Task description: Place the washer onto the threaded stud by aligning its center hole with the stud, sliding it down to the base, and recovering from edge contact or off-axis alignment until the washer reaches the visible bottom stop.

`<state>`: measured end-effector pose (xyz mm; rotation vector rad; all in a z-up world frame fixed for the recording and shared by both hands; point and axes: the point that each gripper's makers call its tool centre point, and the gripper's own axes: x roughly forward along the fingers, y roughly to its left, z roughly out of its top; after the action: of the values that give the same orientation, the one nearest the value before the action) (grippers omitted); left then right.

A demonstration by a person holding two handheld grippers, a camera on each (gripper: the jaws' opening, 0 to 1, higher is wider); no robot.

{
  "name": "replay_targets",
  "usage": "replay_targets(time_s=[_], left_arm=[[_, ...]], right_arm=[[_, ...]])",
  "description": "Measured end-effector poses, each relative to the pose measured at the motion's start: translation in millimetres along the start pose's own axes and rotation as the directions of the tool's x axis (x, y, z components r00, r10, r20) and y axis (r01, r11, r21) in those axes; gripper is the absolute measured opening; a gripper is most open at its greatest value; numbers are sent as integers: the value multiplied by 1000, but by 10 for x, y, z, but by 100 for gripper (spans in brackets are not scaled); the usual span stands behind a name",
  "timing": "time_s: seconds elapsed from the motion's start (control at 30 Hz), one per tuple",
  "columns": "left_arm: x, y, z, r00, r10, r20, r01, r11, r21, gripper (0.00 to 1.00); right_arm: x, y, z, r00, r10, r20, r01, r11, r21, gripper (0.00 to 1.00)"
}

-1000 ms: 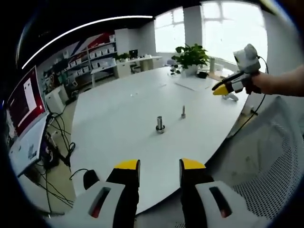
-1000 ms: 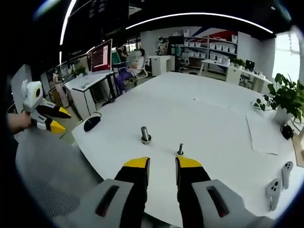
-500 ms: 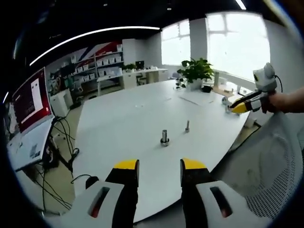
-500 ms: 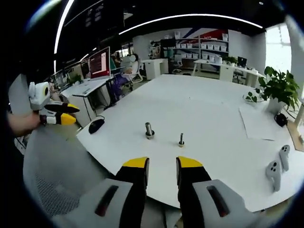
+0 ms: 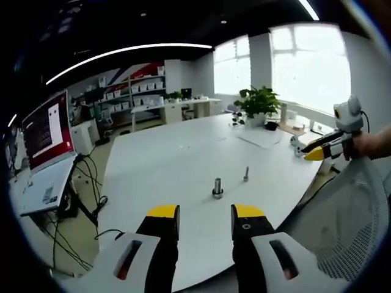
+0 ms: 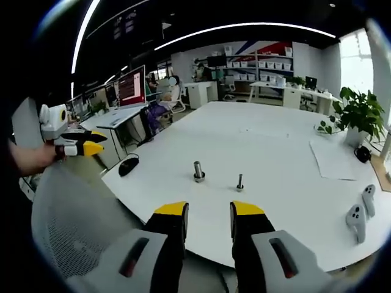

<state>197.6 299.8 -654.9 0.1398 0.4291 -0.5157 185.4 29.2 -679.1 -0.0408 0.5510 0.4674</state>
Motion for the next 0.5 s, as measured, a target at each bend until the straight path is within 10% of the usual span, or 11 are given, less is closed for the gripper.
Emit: replay_targets(time_s=[0.5], left_arm=[[-24,111,71,1000,10,29,-7,995,-102,37]], right_arm=[[9,-175,-32,998,-53,29,50,995,91,38]])
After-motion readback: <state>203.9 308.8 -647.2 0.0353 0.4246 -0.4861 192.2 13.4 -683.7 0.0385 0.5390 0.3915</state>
